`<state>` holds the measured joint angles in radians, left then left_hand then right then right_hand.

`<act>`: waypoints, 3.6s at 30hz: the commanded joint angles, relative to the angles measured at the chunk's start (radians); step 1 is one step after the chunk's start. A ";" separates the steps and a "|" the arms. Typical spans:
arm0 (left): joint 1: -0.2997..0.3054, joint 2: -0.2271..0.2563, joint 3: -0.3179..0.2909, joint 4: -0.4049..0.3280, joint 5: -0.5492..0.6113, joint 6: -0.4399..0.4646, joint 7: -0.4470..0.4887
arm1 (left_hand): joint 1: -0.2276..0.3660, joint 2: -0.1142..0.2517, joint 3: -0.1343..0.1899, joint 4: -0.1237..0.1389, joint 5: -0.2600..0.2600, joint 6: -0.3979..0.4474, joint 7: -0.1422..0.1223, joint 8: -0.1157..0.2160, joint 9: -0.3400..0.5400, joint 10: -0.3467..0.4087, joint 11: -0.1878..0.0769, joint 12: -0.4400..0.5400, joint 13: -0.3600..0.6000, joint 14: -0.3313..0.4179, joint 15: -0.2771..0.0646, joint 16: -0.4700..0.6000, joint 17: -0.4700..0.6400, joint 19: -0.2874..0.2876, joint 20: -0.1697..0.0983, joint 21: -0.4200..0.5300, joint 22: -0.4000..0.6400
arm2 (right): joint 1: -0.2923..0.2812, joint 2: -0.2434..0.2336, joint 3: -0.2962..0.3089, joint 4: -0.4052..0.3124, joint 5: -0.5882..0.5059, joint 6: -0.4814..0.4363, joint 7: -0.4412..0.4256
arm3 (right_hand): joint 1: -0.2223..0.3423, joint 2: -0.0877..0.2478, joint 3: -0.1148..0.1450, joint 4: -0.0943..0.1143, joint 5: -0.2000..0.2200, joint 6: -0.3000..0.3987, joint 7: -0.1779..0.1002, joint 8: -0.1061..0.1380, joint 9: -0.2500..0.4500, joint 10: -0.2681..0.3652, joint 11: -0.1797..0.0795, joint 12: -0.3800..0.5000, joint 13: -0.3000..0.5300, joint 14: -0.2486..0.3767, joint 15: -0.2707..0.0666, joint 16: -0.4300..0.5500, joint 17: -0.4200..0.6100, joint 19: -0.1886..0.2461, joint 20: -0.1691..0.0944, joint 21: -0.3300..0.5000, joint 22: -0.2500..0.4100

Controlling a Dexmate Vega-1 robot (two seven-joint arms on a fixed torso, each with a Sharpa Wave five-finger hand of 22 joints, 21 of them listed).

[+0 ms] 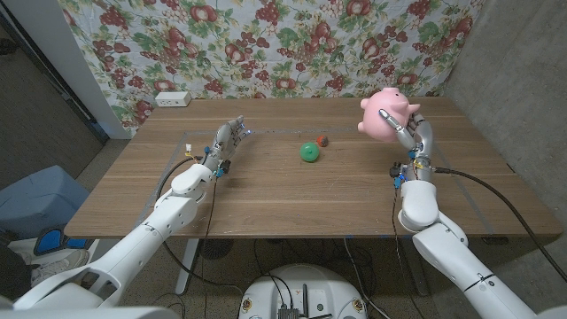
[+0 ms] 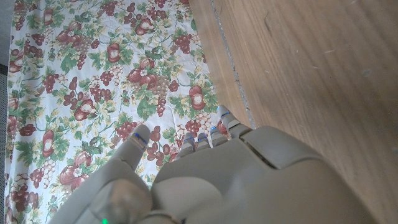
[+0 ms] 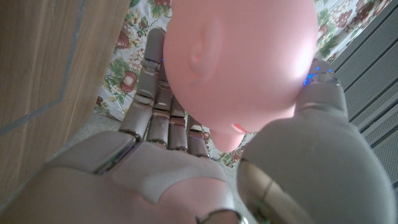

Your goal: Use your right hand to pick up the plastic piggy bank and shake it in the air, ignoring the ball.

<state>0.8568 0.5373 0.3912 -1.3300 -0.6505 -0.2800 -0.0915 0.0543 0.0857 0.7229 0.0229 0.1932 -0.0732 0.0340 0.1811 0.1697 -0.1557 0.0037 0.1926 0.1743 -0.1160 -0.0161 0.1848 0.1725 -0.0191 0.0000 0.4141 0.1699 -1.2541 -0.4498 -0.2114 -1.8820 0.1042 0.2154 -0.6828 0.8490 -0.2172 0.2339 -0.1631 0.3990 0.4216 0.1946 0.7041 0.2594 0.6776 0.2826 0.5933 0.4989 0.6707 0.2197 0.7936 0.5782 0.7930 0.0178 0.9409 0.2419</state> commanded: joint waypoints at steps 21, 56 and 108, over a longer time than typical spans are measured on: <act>0.014 0.005 -0.007 -0.006 -0.006 -0.010 -0.004 | -0.006 0.070 0.001 -0.010 0.002 0.001 0.000 0.000 0.003 0.001 0.005 -0.002 0.002 -0.002 0.004 -0.003 0.000 0.006 -0.003 -0.009 0.003 | -0.038 0.023 0.043 -0.043 0.032 0.006 0.019 | 0.216 0.241 0.279 0.013 0.276 0.546 -0.064 -0.011 0.227 0.407 -0.293 0.160 0.320 0.377 -0.430 0.337 0.652 -0.024 -0.065 0.038 -0.014; 0.013 0.011 -0.005 -0.013 -0.005 -0.001 -0.004 | -0.007 0.067 -0.001 -0.015 0.002 0.002 -0.001 -0.001 0.003 -0.001 0.006 -0.002 0.002 -0.001 0.008 -0.003 -0.001 0.009 -0.003 -0.022 0.004 | -0.011 -0.345 0.033 -0.198 0.145 -0.304 0.366 | 0.208 0.256 0.274 0.013 0.283 0.542 -0.055 -0.024 0.230 0.398 -0.280 0.147 0.312 0.356 -0.430 0.342 0.650 -0.080 -0.049 0.071 -0.031; -0.008 0.005 0.001 0.003 -0.001 0.012 -0.004 | 0.000 0.065 -0.008 -0.031 -0.001 0.002 -0.002 -0.001 0.003 -0.003 0.006 -0.003 0.002 -0.003 0.009 -0.006 -0.003 0.017 0.003 -0.042 0.004 | -0.007 0.085 0.038 0.029 0.067 0.134 -0.024 | 0.190 0.263 0.265 0.014 0.275 0.543 -0.079 -0.053 0.211 0.394 -0.296 0.119 0.277 0.340 -0.432 0.335 0.642 -0.116 -0.054 0.127 -0.047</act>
<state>0.8562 0.5454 0.3907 -1.3364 -0.6521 -0.2682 -0.0919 0.0543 0.0857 0.7150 0.0004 0.1932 -0.0732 0.0340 0.1811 0.1697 -0.1557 0.0037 0.1926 0.1743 -0.1143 -0.0070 0.1811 0.1675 -0.0085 -0.0001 0.3732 0.1698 -1.2724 -0.4654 -0.1797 -1.9009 0.1799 0.2680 -0.6415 0.8446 -0.2128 0.2339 -0.1631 0.4183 0.4504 0.2013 0.6549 0.2594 0.6829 0.2877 0.5933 0.4988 0.6706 0.2197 0.8133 0.5783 0.7659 0.0448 1.0581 0.1952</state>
